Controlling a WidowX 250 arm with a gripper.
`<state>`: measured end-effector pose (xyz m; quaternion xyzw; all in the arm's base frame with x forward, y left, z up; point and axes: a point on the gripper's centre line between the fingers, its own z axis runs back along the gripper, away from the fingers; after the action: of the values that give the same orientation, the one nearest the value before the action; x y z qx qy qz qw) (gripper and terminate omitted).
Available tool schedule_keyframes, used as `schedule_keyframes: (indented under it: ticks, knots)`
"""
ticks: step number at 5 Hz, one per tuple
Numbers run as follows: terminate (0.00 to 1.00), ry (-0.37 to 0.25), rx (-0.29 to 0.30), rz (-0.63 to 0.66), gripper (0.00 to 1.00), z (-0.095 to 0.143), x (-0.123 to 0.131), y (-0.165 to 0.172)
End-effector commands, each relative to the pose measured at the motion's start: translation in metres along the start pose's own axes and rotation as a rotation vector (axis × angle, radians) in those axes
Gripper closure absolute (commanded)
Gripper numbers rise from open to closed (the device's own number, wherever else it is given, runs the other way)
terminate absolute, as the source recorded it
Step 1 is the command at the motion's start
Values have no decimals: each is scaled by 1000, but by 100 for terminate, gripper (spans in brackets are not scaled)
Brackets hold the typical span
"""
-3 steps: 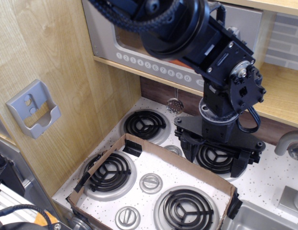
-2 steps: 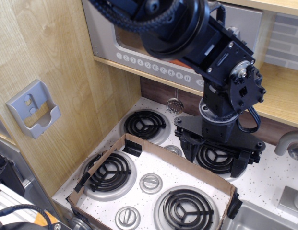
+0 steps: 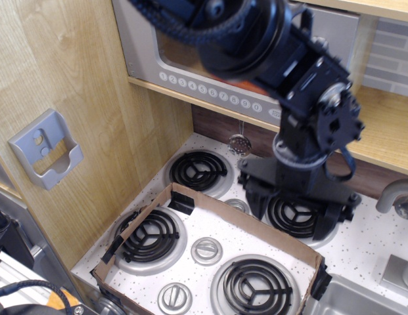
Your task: Open microwave
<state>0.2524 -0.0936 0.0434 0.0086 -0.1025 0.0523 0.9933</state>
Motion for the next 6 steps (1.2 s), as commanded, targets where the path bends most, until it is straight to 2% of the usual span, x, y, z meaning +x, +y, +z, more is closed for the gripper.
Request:
schedule_keyframes:
  ticks: [1, 3, 6]
  knots:
    - [0, -126, 13, -11, 0, 24, 47, 15]
    - [0, -139, 51, -55, 0, 30, 81, 39]
    - [0, -150, 61, -157, 0, 36, 120, 56]
